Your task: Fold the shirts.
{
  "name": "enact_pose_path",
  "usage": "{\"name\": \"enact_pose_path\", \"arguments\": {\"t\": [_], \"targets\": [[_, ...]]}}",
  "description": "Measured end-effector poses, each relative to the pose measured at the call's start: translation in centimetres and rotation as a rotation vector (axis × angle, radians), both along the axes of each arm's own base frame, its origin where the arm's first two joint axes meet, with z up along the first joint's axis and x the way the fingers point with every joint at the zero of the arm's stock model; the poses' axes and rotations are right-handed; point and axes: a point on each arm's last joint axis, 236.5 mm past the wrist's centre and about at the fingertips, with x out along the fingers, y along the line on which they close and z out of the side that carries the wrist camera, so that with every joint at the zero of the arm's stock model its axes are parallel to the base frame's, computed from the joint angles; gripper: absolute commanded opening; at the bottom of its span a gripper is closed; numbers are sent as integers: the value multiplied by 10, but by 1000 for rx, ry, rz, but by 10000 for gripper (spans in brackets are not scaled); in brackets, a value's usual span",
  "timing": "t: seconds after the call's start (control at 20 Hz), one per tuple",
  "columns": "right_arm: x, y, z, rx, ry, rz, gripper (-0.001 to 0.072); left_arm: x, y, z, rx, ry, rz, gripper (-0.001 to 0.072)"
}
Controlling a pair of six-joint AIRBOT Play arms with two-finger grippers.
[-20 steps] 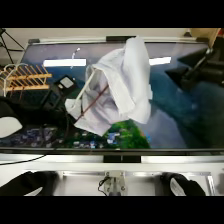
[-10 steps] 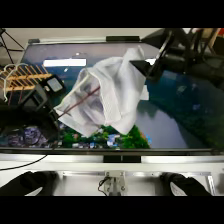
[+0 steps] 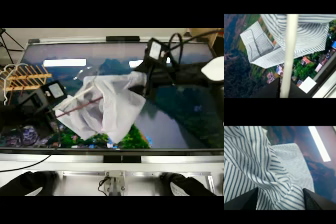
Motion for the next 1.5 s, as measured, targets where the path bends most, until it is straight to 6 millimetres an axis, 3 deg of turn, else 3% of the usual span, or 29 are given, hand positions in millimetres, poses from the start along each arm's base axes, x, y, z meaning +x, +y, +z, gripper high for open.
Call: {"name": "enact_pose_path", "arguments": {"t": [0.2,0.3,0.35,0.4,0.45,0.5,0.55,0.6,0.75,0.95,1.2,1.3,1.4,1.45,1.5], "targets": [[-5,2,-11,-30,24,32,666,6,-6,4,-16,-32,-21,51],[-10,8,-15,-49,23,58,380,11,-10,7,-28,-54,-29,51],[-12,10,-17,-64,20,69,157,12,-11,8,-33,-62,-33,54],[-18,12,-24,-106,16,104,80,16,-11,10,-34,-81,-27,60],[-19,16,-25,-112,14,107,80,19,-11,13,-35,-96,-27,157],[-21,19,-26,-114,16,109,79,22,-17,16,-59,-114,-34,401],[-24,23,-26,-108,22,119,79,24,-27,19,-97,-128,-54,570],[-28,26,-26,-109,27,127,79,21,-25,16,-90,-110,-52,616],[-28,20,-25,-137,24,100,78,35,-7,24,-58,-157,-1,617],[-29,-1,-27,-214,30,23,78,53,29,49,-61,-235,111,617],[-33,-16,-25,-224,88,-79,77,67,90,89,-113,-348,332,594],[-35,-18,-22,-205,122,-122,77,67,117,96,-184,-363,502,275],[-36,-19,-20,-189,144,-153,77,61,125,82,-299,-294,663,244],[-36,-20,-18,-181,150,-165,78,58,117,66,-363,-228,711,172],[-37,-20,-18,-174,157,-174,78,55,101,47,-422,-146,727,167]]}}
